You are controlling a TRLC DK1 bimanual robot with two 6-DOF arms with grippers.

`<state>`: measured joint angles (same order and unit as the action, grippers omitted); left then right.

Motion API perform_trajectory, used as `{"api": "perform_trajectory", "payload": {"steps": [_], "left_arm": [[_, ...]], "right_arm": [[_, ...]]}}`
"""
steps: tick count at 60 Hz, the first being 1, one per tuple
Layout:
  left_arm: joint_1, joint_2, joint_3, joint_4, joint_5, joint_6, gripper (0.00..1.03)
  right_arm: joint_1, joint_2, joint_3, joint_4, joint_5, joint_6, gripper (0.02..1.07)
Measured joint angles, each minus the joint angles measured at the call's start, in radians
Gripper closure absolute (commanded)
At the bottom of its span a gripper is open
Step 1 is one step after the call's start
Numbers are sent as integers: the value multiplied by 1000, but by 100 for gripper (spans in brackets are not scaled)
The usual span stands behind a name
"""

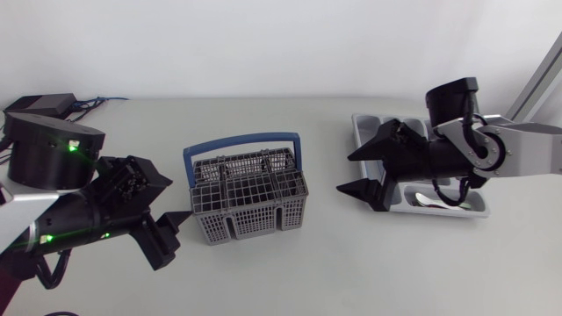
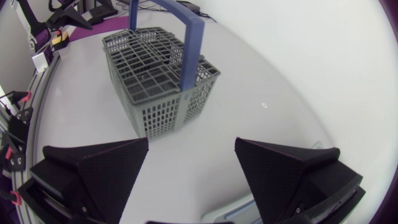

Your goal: Unload the cutlery basket into the drawer organizer.

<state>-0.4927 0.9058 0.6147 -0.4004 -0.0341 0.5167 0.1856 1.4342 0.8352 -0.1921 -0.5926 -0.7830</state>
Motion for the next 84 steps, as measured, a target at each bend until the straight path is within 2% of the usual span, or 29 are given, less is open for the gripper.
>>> {"api": "perform_trajectory", "payload": {"steps": [14,26,34,42,53,55,60,64,68,71,79,84], "left_arm": [[-13,120,0,101,23,-26,5],[8,222,0,148,26,-26,6],[41,269,0,161,48,-26,6],[73,259,3,142,90,-24,6],[148,98,38,54,132,3,6],[178,83,43,55,134,14,8],[251,108,46,63,141,39,20],[287,159,45,80,144,46,33],[303,207,45,101,146,54,46],[305,238,45,116,149,58,56],[304,325,47,158,154,57,80],[304,389,60,160,154,57,80]], "right_arm": [[181,-2,-2,130,101,185,7],[219,75,-2,195,176,237,7],[224,109,-1,222,188,246,7],[225,86,-6,218,194,253,7],[208,-41,-51,211,178,257,8],[193,-50,-54,211,178,257,13],[163,-46,-60,212,178,256,24],[153,-39,-68,211,178,256,39],[153,-30,-71,211,178,256,55],[153,-22,-71,212,178,256,73],[152,30,-71,222,179,256,102],[154,85,-71,221,191,257,102]]}}
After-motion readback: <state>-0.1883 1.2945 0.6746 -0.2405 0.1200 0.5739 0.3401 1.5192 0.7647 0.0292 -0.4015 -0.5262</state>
